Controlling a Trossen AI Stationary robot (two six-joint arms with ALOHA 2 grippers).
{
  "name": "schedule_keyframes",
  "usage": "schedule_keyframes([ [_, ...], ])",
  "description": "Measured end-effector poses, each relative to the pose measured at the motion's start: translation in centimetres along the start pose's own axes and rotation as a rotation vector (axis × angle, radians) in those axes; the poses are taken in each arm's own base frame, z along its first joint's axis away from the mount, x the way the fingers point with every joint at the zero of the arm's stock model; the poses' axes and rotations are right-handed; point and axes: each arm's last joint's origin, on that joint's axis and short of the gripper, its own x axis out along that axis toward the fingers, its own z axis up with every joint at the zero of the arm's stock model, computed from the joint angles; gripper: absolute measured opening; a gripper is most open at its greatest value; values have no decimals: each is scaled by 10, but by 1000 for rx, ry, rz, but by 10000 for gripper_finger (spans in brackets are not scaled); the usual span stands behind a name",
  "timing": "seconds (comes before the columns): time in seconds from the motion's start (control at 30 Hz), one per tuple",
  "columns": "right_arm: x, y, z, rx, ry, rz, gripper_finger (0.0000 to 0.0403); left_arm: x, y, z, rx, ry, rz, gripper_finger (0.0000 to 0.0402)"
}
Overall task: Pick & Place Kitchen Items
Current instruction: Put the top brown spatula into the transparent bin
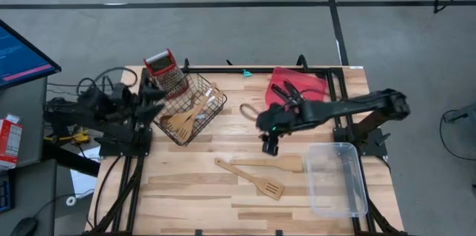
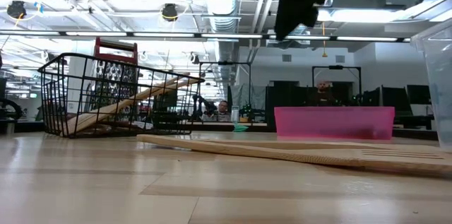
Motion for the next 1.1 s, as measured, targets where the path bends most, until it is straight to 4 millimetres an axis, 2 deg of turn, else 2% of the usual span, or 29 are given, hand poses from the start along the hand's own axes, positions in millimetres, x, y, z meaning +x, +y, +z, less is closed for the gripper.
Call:
schedule_keyframes([
  [0.2, 45, 29, -13, -191, 133, 13, 161, -14, -14, -18, -180, 245, -147, 171],
  [0.43, 82, 56, -32, -346, 232, 24, 170, -9, -30, -35, -252, 376, -215, 163],
  [0.77, 123, 64, -53, -285, 371, -7, 265, -13, -44, -72, -299, 582, -239, 157],
  [0.97, 139, 66, -61, -269, 422, -24, 270, -18, -47, -78, -343, 609, -252, 146],
  [1.1, 143, 67, -63, -254, 431, -34, 270, -20, -50, -78, -350, 616, -270, 139],
])
